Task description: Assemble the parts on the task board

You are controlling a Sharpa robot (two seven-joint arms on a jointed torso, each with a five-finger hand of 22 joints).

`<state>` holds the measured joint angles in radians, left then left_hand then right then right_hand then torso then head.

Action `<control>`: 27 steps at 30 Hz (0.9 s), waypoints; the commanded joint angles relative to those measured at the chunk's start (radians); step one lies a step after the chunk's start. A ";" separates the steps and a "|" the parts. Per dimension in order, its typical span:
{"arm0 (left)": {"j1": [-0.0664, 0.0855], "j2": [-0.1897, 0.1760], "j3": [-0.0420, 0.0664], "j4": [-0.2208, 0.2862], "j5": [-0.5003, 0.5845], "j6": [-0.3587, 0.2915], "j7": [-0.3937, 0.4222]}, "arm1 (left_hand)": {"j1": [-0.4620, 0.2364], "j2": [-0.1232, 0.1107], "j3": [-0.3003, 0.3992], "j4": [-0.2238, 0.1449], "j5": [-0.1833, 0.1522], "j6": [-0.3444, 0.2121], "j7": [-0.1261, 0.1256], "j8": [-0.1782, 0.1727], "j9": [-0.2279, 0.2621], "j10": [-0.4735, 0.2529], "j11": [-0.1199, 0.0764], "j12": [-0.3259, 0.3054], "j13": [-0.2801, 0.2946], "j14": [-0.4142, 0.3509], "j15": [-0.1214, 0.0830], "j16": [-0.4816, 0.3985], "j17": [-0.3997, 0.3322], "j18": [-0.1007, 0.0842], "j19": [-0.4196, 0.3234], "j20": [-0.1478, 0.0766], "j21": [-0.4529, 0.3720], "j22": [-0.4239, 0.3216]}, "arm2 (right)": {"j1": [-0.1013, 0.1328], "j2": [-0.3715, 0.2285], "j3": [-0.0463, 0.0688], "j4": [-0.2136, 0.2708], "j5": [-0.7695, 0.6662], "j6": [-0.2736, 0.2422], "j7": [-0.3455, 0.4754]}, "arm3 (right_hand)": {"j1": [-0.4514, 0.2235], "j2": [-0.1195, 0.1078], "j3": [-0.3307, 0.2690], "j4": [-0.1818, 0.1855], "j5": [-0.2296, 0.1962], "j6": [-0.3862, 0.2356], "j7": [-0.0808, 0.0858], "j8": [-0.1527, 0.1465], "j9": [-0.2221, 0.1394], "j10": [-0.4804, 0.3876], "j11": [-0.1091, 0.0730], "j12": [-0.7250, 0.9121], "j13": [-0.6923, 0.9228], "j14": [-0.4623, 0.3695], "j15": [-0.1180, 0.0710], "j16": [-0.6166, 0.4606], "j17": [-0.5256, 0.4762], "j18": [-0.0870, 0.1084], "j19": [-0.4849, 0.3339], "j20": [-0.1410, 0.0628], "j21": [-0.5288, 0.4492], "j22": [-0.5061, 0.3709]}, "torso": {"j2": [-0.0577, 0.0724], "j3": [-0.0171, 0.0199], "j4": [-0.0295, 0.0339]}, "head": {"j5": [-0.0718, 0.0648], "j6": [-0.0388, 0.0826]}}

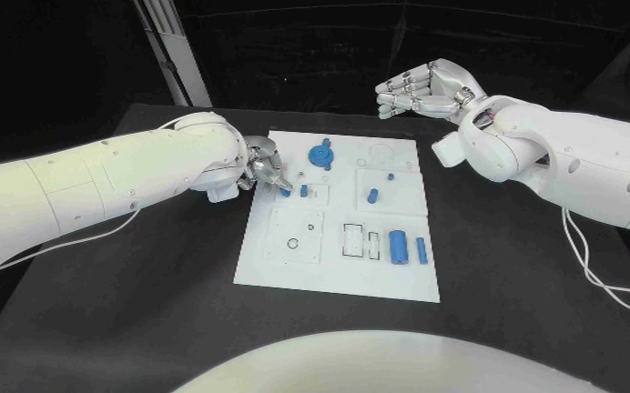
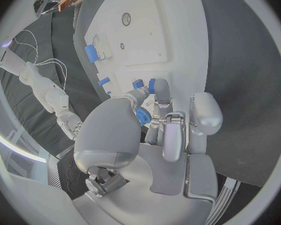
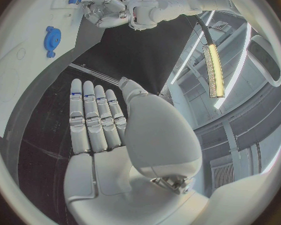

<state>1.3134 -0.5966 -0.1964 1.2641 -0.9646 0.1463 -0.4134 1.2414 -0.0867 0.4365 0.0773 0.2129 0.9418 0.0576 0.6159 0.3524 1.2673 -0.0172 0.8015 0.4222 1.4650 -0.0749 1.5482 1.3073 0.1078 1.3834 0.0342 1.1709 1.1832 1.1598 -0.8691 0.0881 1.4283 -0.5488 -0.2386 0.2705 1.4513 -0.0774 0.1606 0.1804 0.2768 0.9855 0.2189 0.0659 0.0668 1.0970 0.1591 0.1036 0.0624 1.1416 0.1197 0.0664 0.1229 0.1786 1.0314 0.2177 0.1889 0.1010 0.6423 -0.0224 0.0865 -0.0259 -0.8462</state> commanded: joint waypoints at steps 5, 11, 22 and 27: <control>-0.003 -0.020 -0.003 0.031 0.000 -0.054 0.011 | -0.006 -0.011 0.147 -0.134 0.022 0.010 -0.005 0.011 0.001 0.012 -0.008 0.001 0.000 0.095 -0.006 0.001 0.211 -0.005 0.005 -0.004 0.005 0.004 | 0.002 -0.001 0.000 0.001 0.004 0.007 0.008 | -0.006 0.008 -0.001 -0.007 0.004 -0.005 -0.001 -0.003 0.000 -0.010 0.000 0.000 0.000 -0.002 -0.003 0.000 -0.004 0.004 0.005 0.004 -0.008 -0.003 | 0.000 -0.0009 0.0015 | -0.001 -0.002; -0.003 -0.039 -0.003 0.063 0.000 -0.130 0.031 | -0.010 -0.015 0.152 -0.136 0.029 0.013 -0.006 0.013 0.002 0.017 -0.009 0.003 0.001 0.095 -0.007 0.001 0.213 -0.006 0.007 -0.004 0.008 0.008 | 0.002 0.000 0.000 0.001 0.004 0.007 0.009 | -0.006 0.008 -0.001 -0.007 0.004 -0.005 -0.001 -0.003 0.000 -0.010 0.000 0.000 0.000 -0.002 -0.003 0.000 -0.004 0.004 0.005 0.004 -0.008 -0.003 | -0.001 0.0001 0.0013 | 0.001 -0.003; -0.017 -0.052 -0.003 0.079 -0.001 -0.194 0.044 | -0.012 -0.017 0.154 -0.137 0.031 0.014 -0.007 0.014 0.002 0.019 -0.010 0.004 0.002 0.095 -0.008 0.002 0.214 -0.006 0.008 -0.005 0.009 0.009 | 0.002 0.000 0.000 -0.001 0.004 0.007 0.009 | -0.006 0.008 -0.001 -0.007 0.004 -0.005 -0.001 -0.003 0.000 -0.010 0.000 0.000 0.000 -0.002 -0.003 0.000 -0.004 0.004 0.005 0.004 -0.008 -0.003 | 0.000 0.0000 0.0010 | 0.004 -0.003; -0.024 -0.050 -0.003 0.076 -0.008 -0.199 0.038 | -0.012 -0.017 0.154 -0.137 0.032 0.015 -0.007 0.014 0.002 0.020 -0.010 0.004 0.002 0.095 -0.008 0.002 0.213 -0.006 0.008 -0.005 0.009 0.008 | 0.002 0.000 0.000 -0.001 0.004 0.007 0.010 | -0.006 0.008 -0.001 -0.007 0.004 -0.005 -0.001 -0.003 0.000 -0.010 0.000 0.000 0.000 -0.002 -0.003 0.000 -0.004 0.004 0.005 0.004 -0.008 -0.003 | 0.000 0.0000 -0.0001 | 0.004 -0.003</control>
<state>1.2891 -0.6476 -0.2004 1.3398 -0.9660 -0.0215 -0.3860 1.2222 -0.0997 0.4546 0.0728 0.2407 0.9496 0.0499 0.6248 0.3538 1.2833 -0.0266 0.8015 0.4235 1.4651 -0.0749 1.5482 1.3073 0.1078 1.3870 0.0307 1.1760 1.1909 1.1598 -0.8691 0.0881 1.4265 -0.5488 -0.2381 0.2708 1.4513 -0.0774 0.1606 0.1804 0.2768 0.9855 0.2189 0.0659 0.0669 1.0970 0.1591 0.1036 0.0624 1.1416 0.1197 0.0664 0.1198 0.1786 1.0314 0.2178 0.1849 0.0989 0.6414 -0.0222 0.0879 -0.0214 -0.8489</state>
